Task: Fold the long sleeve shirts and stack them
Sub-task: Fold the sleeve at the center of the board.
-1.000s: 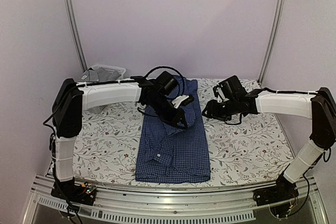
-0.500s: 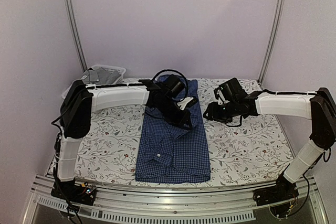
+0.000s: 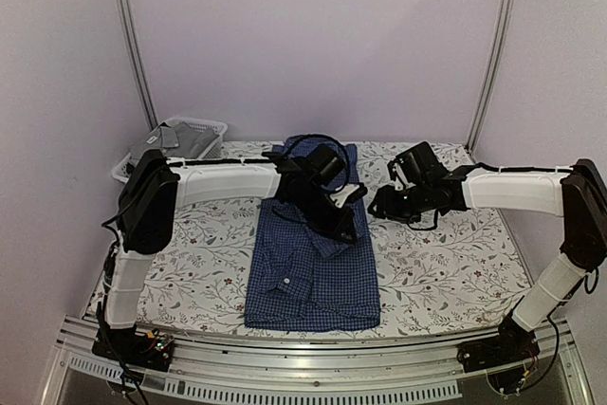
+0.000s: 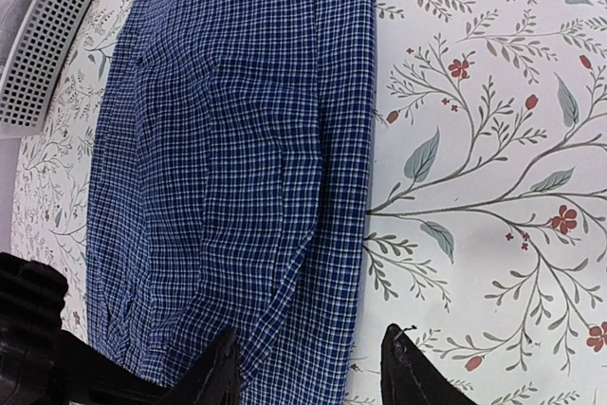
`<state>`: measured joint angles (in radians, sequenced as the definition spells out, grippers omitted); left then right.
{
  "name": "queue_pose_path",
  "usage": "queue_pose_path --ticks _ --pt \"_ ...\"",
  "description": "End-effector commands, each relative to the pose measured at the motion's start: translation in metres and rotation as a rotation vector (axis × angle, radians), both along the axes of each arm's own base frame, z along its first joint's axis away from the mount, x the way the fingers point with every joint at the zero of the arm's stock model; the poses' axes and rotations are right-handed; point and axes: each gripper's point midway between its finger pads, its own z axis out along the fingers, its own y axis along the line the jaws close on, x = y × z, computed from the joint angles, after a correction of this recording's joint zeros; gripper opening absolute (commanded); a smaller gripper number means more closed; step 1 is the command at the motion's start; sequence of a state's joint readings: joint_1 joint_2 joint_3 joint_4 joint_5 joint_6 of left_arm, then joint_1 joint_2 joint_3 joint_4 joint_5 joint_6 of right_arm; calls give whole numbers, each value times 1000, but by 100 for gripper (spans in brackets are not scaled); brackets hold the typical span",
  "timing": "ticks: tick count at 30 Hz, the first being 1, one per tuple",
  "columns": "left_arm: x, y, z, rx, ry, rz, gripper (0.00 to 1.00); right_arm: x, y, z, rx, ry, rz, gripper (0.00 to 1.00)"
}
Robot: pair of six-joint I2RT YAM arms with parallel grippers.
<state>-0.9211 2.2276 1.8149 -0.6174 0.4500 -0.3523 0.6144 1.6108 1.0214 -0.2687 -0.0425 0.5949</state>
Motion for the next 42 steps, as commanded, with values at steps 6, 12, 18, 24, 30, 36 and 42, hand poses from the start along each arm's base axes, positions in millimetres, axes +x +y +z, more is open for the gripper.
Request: queue_pose_path --ticks 6,12,18,24,30,36,42 --pt "-16 -19 -4 -26 23 -50 11 0 -5 3 5 -9 -18 49" --pt "-28 -16 -11 -8 43 -77 11 -3 -4 -1 8 5 -10 49" --pt "-44 -14 -16 19 61 -111 11 -4 -4 -3 10 12 -10 49" --pt "-54 -9 -23 42 84 -128 11 -6 -5 -5 11 15 -8 49" --pt "-61 -5 -24 64 85 -148 11 -8 -6 -8 9 24 -6 49" --pt "-42 13 -29 139 8 -43 26 -19 -1 -11 29 48 39 50" --pt "-30 34 -25 94 24 67 29 -72 4 -28 58 132 149 48"
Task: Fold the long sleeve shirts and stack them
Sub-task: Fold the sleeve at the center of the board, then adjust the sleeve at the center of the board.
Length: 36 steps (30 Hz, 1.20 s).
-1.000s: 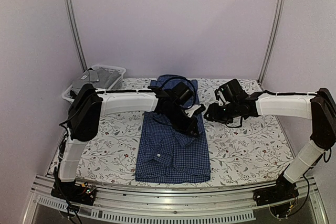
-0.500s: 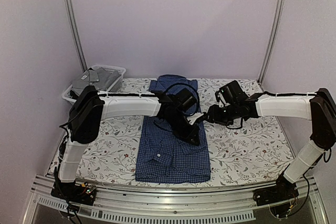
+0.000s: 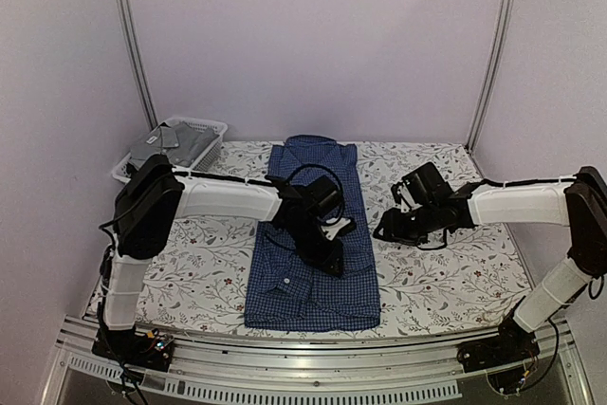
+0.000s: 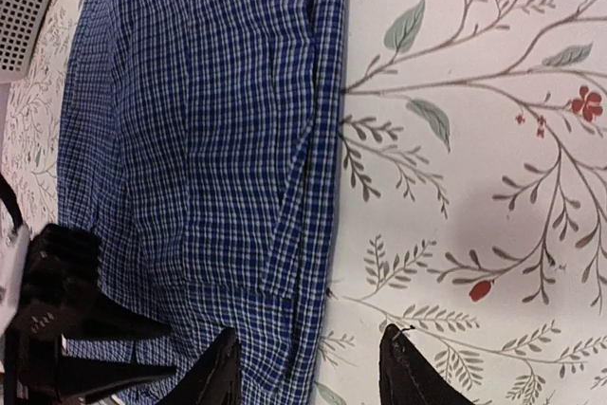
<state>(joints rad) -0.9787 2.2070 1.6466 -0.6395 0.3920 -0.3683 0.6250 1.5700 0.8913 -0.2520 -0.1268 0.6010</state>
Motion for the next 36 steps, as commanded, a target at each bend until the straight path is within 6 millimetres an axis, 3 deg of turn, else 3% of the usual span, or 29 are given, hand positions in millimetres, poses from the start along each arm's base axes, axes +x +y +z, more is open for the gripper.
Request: queue_pose_path --ticks 1,6,11,23,32,36 --pt "18 7 31 -89 -41 100 29 -41 11 3 56 42 102 47" --pt "17 9 27 -126 10 120 33 -56 29 6 101 50 149 37" --pt "17 7 24 -133 30 130 35 -61 34 -11 111 113 135 28" --pt "21 12 25 -129 22 144 35 -67 31 -39 65 186 106 27" --pt "30 19 34 -137 1 157 35 -64 34 -42 67 186 96 25" --pt "33 23 37 -141 -6 161 35 -62 36 -43 67 190 94 18"
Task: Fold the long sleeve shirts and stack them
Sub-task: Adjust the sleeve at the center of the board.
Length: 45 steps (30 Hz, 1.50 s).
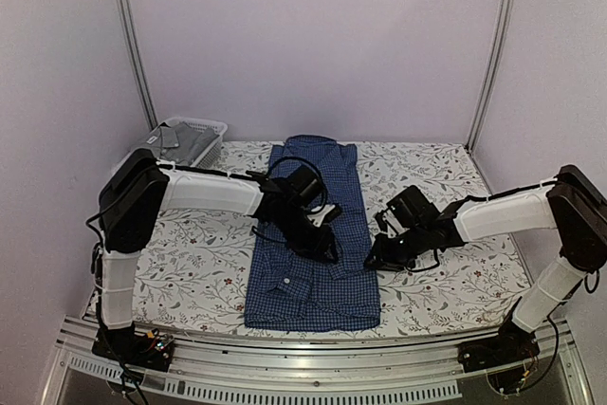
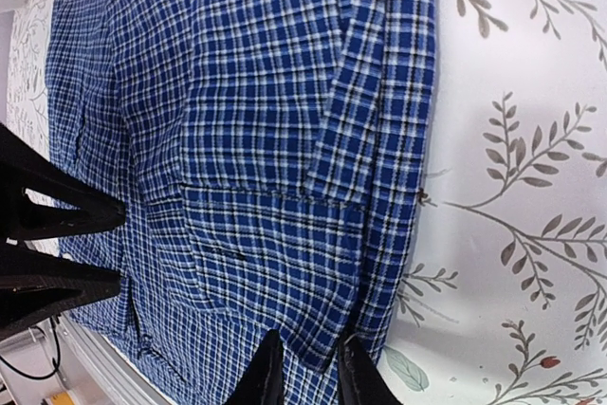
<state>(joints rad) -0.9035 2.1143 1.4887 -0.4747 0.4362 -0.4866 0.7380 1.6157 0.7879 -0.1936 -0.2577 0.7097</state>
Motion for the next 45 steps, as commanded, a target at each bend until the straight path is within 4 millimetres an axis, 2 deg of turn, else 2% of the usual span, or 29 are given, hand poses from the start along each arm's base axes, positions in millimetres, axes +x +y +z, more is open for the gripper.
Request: queue_pose_path --ticks 1,5,9,14,23,35,38,40,43,45 --pt "10 5 28 -46 -49 9 35 3 5 -1 5 0 -4 15" --pt "12 8 31 -52 -57 13 35 0 6 0 0 14 4 4" --pt "13 11 32 -57 -63 13 35 -8 13 8 13 28 33 0" --pt "15 14 35 -70 -68 14 35 -24 21 11 16 66 71 0" --pt "19 18 37 -85 -76 15 35 -50 16 2 -30 130 102 0" --pt "27 21 37 -85 -83 39 35 -55 19 4 -25 135 119 0" --pt "38 24 38 -90 -96 67 34 -50 19 7 -34 113 116 16" --pt "55 26 42 -99 -114 104 33 -41 20 15 -43 70 103 26" --pt "88 29 47 -104 -162 172 32 -25 17 25 -49 23 76 38" --pt "114 36 48 -86 -205 226 32 -9 10 31 -53 -13 40 41"
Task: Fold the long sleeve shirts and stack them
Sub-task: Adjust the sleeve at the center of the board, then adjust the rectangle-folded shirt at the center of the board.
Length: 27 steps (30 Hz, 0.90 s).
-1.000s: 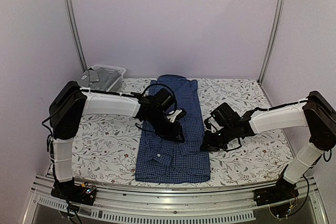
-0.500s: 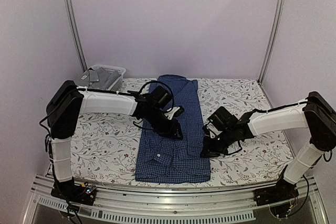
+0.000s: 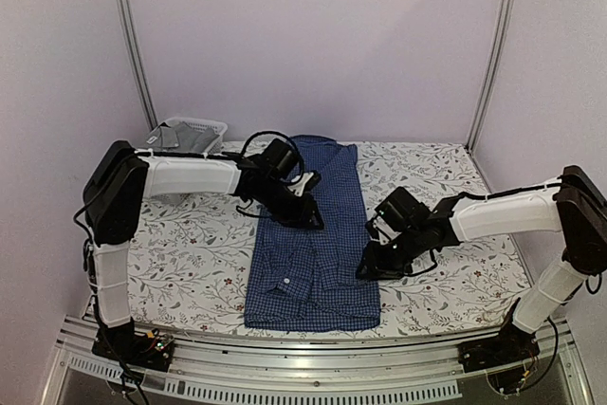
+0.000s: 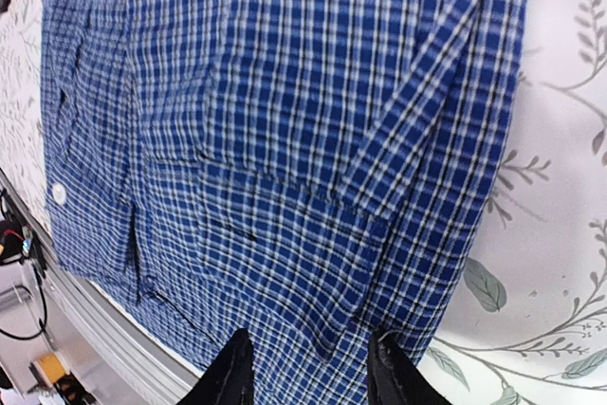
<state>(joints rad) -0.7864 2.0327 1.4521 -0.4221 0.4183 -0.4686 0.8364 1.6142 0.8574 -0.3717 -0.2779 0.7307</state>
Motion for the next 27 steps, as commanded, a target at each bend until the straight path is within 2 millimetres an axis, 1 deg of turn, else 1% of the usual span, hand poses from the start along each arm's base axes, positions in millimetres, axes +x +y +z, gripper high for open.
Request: queue_pose_path --ticks 1,5,6,9,10,11,12,14,15,16,17,19,20,21,22,23,24,25,26,27 --pt "73 8 18 -16 -139 144 32 41 -9 31 8 -133 -68 42" --pt "124 27 17 11 -205 243 33 85 -27 47 34 -220 -145 45" --pt "138 33 13 21 -222 263 34 96 -30 51 43 -243 -154 45" --pt "169 44 13 30 -249 289 36 126 -34 56 56 -292 -180 45" --pt "178 47 6 41 -247 292 38 137 -35 59 63 -311 -184 45" --pt "186 47 5 40 -250 288 40 148 -35 59 67 -327 -192 45" --pt "193 47 6 30 -254 280 41 160 -37 63 78 -351 -206 45" --pt "201 40 7 5 -262 252 44 187 -42 63 105 -377 -233 44" --pt "205 38 7 2 -268 242 46 203 -43 70 137 -399 -243 43" --pt "209 36 5 4 -272 237 46 221 -49 72 155 -423 -262 42" --pt "215 34 9 2 -283 239 46 237 -51 78 178 -447 -272 40" --pt "220 34 4 9 -274 243 46 267 -52 73 207 -463 -276 39" --pt "221 35 2 11 -268 247 46 282 -52 77 223 -486 -274 38" --pt "222 35 2 9 -270 250 46 297 -52 67 221 -481 -274 38" --pt "222 35 2 9 -271 252 46 312 -52 63 225 -487 -274 38" --pt "222 35 3 5 -271 253 46 326 -51 66 239 -504 -270 38" --pt "221 34 3 4 -269 250 46 339 -51 53 243 -492 -270 38" --pt "221 35 3 6 -267 251 46 352 -50 56 261 -505 -269 38" --pt "221 36 4 6 -265 251 46 363 -50 48 269 -500 -273 38" --pt "220 36 6 5 -267 253 46 375 -47 52 288 -515 -271 38"
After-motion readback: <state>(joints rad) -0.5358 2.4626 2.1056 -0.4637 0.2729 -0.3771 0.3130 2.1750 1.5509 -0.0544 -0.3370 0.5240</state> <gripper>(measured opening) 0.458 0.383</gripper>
